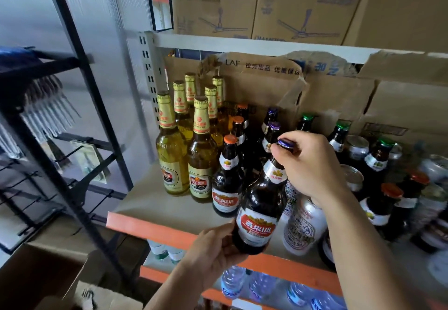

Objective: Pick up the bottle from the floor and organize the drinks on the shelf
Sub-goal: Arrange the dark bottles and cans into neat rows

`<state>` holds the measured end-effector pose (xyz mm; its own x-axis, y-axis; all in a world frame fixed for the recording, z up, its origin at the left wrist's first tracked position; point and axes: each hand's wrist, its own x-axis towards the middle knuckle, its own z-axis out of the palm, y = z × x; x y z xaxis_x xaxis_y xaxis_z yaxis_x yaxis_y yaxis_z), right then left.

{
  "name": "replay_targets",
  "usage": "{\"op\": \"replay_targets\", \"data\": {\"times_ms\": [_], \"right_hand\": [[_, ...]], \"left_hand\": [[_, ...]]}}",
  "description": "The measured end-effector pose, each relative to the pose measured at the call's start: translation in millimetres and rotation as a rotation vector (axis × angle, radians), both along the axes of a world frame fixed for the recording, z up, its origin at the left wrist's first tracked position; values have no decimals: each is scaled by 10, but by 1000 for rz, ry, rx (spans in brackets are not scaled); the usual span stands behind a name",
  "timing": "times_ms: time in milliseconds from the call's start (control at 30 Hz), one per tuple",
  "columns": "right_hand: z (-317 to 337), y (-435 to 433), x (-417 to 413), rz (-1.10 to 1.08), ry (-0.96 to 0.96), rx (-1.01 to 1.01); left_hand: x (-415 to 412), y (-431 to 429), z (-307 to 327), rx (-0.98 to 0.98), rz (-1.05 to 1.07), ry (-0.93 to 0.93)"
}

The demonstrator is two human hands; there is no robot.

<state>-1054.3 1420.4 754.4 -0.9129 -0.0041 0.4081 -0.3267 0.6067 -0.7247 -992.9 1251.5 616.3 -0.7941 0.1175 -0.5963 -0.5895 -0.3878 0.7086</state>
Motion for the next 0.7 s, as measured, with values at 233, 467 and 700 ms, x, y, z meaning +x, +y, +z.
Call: {"op": "replay_targets", "data": {"times_ms": [233, 467, 700], "right_hand": [[-87, -75, -174, -55, -89, 74], [-111, -111, -276, -64, -138, 90], [-124, -115, -382, -107, -127, 117]], "left_hand": [[-233, 120, -101, 20, 17, -52], [-345, 184, -187, -23, -31, -25], [-444, 227, -173, 88, -27, 27]]}}
